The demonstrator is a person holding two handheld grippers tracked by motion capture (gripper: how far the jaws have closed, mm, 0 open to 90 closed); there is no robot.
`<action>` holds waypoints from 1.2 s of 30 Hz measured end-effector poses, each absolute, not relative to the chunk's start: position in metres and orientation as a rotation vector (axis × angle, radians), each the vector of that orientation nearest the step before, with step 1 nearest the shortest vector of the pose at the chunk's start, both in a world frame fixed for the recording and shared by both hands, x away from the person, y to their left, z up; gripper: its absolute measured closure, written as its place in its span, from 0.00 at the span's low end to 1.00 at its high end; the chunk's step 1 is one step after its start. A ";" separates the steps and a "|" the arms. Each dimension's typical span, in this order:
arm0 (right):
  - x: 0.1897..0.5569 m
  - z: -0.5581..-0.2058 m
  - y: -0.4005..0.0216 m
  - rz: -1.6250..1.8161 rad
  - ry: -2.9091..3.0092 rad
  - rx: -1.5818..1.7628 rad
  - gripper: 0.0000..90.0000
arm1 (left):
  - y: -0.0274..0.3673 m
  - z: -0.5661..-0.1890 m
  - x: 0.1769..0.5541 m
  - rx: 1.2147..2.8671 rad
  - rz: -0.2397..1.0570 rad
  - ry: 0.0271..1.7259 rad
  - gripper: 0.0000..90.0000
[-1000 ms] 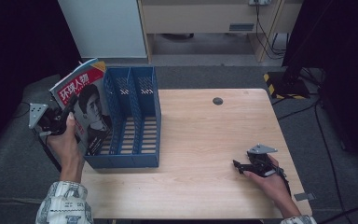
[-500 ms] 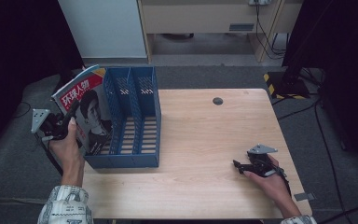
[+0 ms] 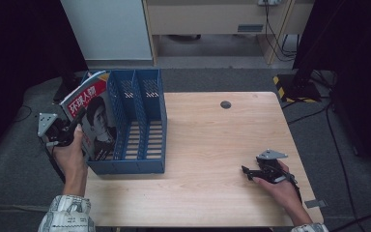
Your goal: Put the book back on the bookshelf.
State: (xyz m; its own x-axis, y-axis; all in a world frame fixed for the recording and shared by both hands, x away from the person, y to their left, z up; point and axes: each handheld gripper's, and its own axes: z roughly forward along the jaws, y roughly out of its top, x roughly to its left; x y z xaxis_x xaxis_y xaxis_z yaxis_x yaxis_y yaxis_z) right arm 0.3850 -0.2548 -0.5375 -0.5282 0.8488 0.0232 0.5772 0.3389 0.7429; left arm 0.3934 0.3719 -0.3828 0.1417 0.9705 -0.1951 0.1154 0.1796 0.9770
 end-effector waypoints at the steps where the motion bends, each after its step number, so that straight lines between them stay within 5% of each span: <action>1: 0.385 -0.538 -0.255 1.015 2.240 1.259 0.26 | 0.372 -0.383 0.393 1.215 0.912 1.255 0.95; 36: 0.385 -0.538 -0.254 1.012 2.238 1.258 0.26 | 0.389 -0.387 0.384 1.316 0.822 1.339 0.95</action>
